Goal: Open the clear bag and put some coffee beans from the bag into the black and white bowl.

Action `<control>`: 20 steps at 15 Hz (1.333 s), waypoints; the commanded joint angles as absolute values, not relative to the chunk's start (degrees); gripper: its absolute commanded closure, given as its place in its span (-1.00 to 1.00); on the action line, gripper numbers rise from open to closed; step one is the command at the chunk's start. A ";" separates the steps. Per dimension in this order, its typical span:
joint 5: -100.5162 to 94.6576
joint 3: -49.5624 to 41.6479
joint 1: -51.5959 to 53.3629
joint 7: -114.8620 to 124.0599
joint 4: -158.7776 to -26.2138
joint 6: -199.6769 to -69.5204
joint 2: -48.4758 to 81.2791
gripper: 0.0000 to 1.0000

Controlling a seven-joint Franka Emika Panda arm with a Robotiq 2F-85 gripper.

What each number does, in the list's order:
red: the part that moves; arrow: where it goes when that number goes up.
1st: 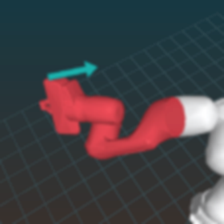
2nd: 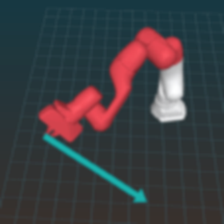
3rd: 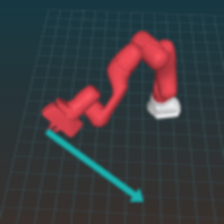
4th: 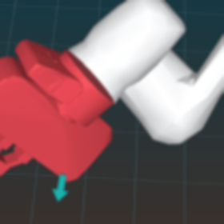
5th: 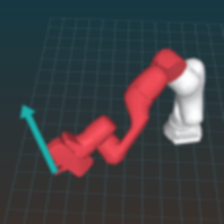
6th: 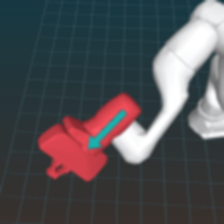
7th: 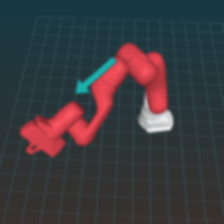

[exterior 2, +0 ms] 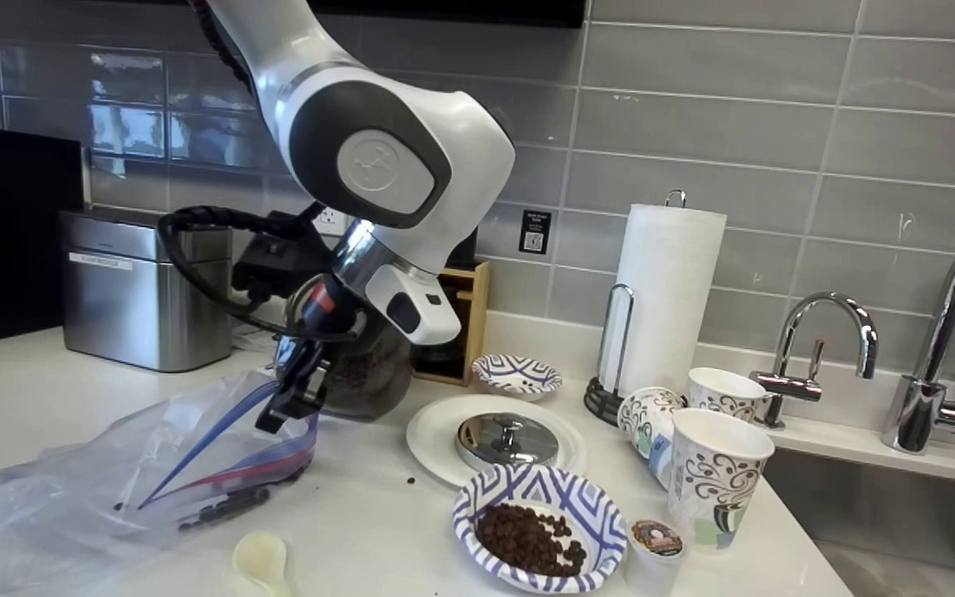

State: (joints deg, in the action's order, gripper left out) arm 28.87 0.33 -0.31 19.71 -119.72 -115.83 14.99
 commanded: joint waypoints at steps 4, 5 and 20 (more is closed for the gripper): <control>28.42 0.88 0.90 15.95 -123.35 -120.11 15.62 1.00; 28.22 0.91 1.10 15.67 -123.91 -121.71 15.57 1.00; 26.42 1.76 1.60 14.25 -126.20 -127.62 15.92 -0.68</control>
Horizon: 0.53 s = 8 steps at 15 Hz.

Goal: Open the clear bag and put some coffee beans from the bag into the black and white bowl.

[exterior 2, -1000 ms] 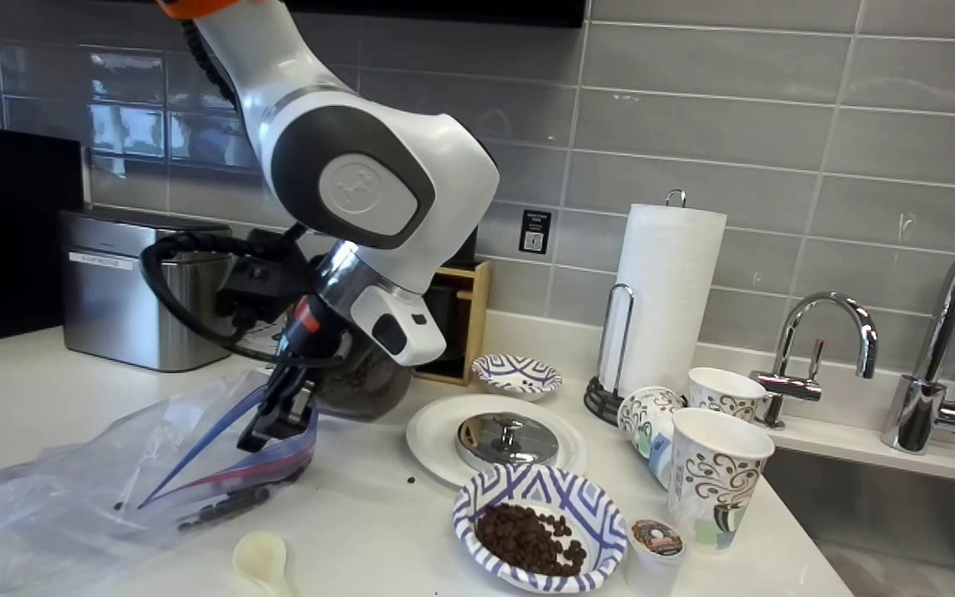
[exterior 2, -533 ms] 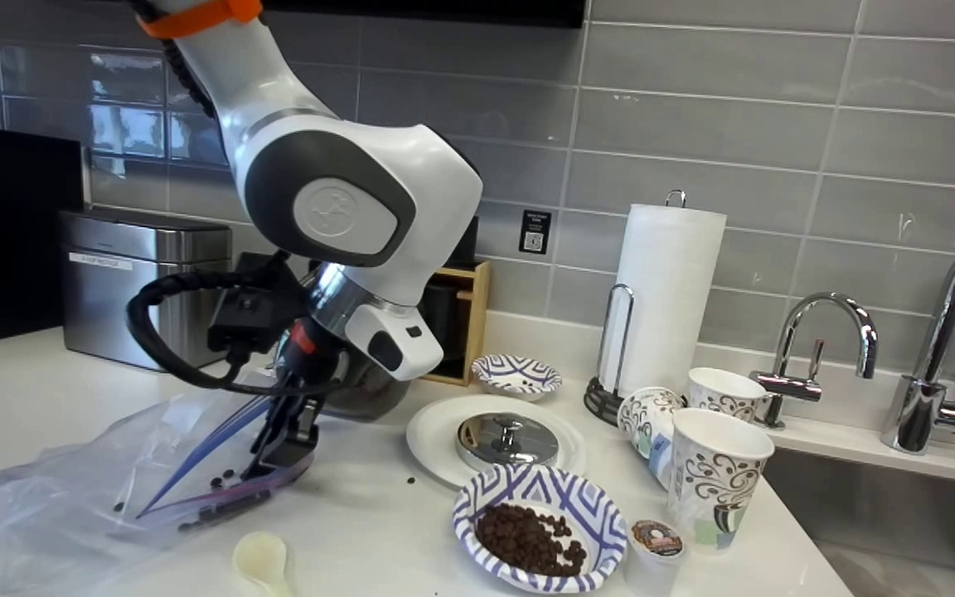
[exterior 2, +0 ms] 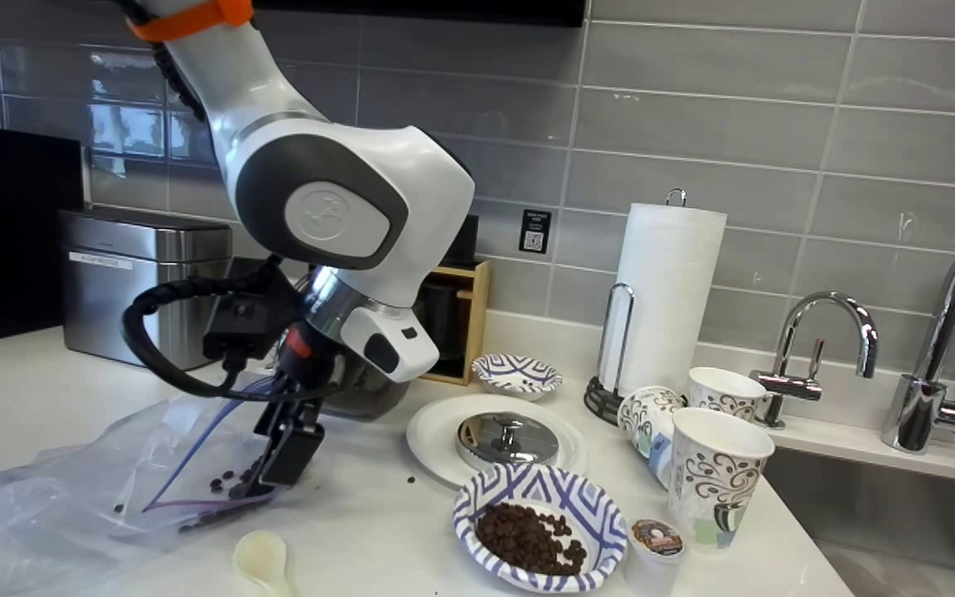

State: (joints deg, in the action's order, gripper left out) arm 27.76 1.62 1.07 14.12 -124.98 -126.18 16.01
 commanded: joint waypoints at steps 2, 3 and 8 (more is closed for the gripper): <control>26.02 1.81 1.73 14.29 -126.22 -127.60 16.01 -0.59; 25.76 1.80 1.83 14.38 -126.24 -127.63 16.05 -0.51; 24.51 1.81 2.21 14.60 -126.35 -127.78 16.34 -0.26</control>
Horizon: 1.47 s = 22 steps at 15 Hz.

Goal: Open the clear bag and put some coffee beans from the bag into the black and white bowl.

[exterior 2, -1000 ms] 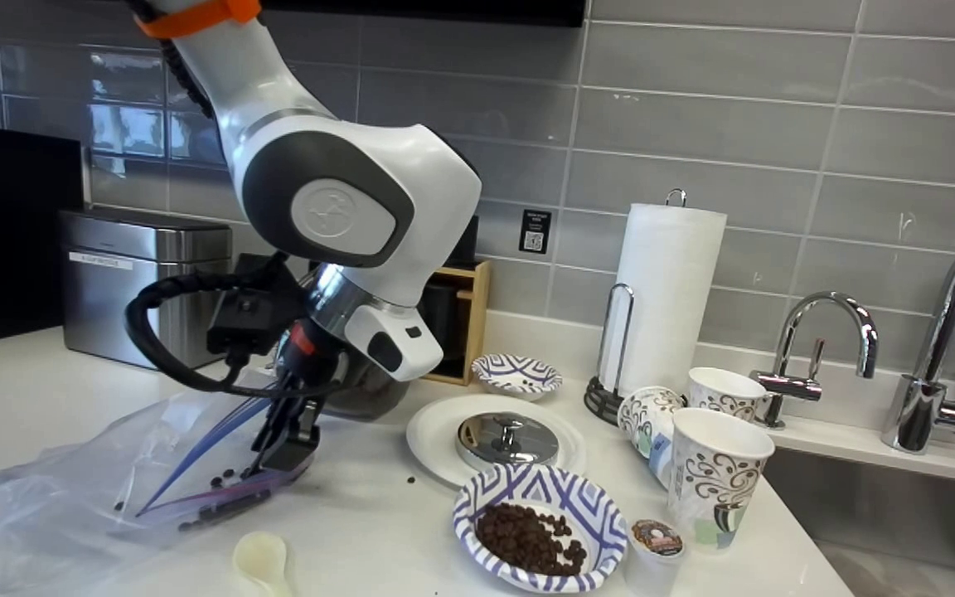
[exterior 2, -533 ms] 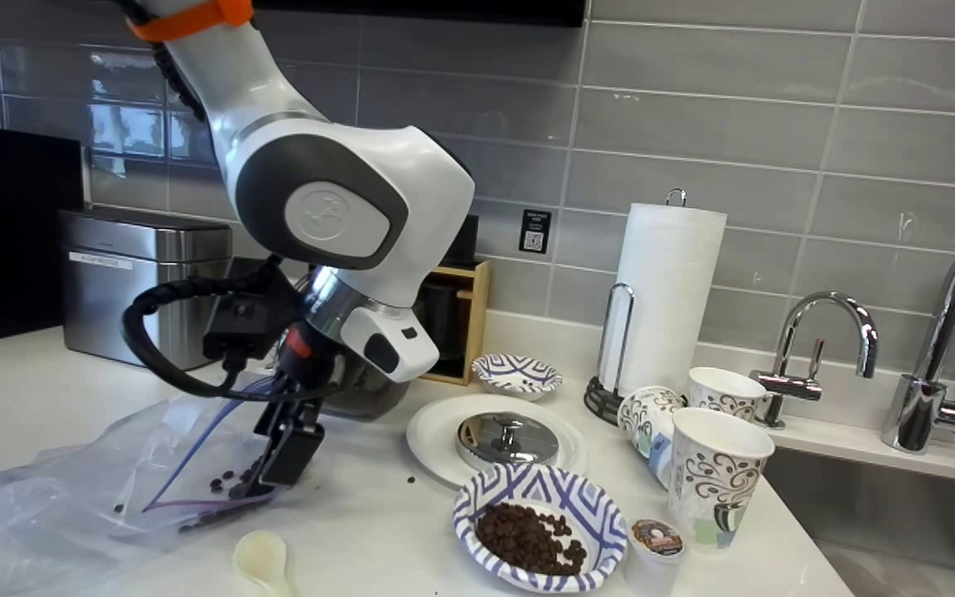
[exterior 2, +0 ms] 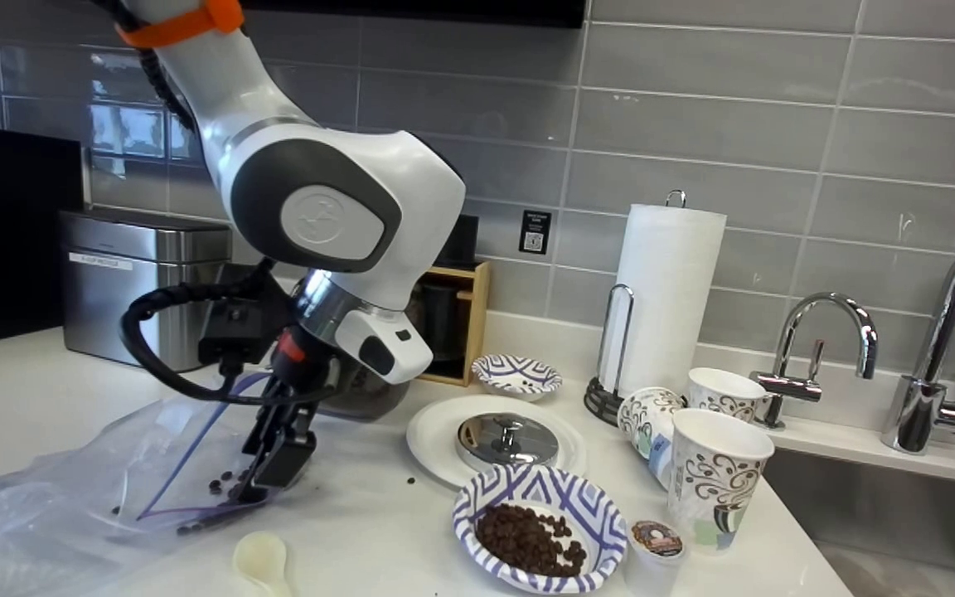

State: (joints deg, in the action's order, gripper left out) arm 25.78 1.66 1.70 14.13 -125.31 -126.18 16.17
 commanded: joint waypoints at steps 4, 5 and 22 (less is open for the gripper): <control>24.00 1.80 2.34 14.76 -126.15 -127.71 16.55 -0.29; 23.88 1.80 2.38 14.80 -126.13 -127.73 16.56 -0.27; 22.89 1.85 2.14 15.34 -125.14 -126.32 16.35 0.05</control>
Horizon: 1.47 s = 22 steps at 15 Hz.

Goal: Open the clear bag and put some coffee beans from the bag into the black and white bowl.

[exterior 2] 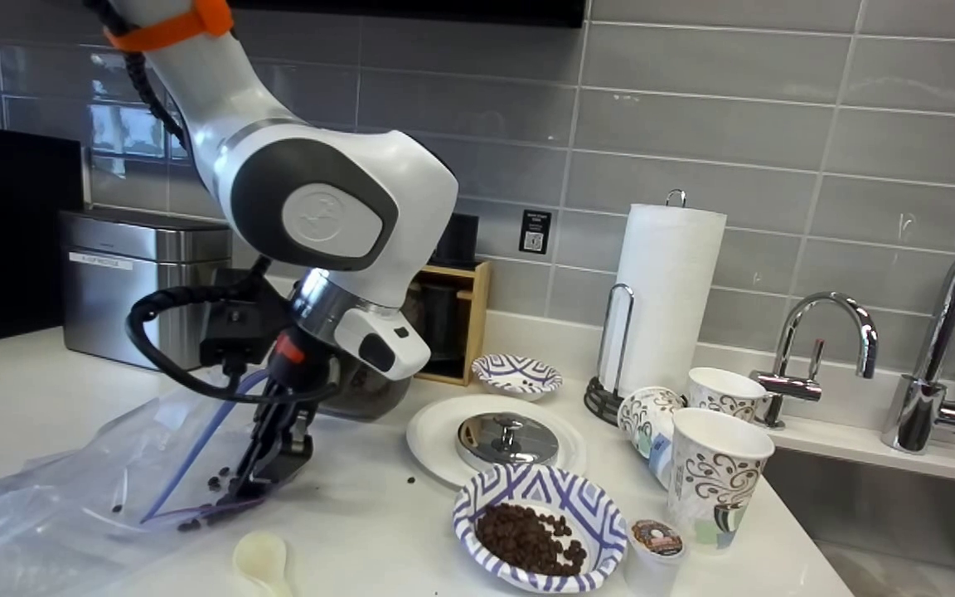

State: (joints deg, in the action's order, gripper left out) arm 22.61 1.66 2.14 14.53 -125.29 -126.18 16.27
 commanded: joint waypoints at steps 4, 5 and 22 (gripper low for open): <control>23.19 1.94 2.24 16.04 -123.81 -125.88 16.83 -0.20; 23.08 1.93 2.32 16.33 -123.52 -125.93 16.97 -0.14; 22.87 2.77 3.79 21.70 -122.08 -126.28 18.95 0.40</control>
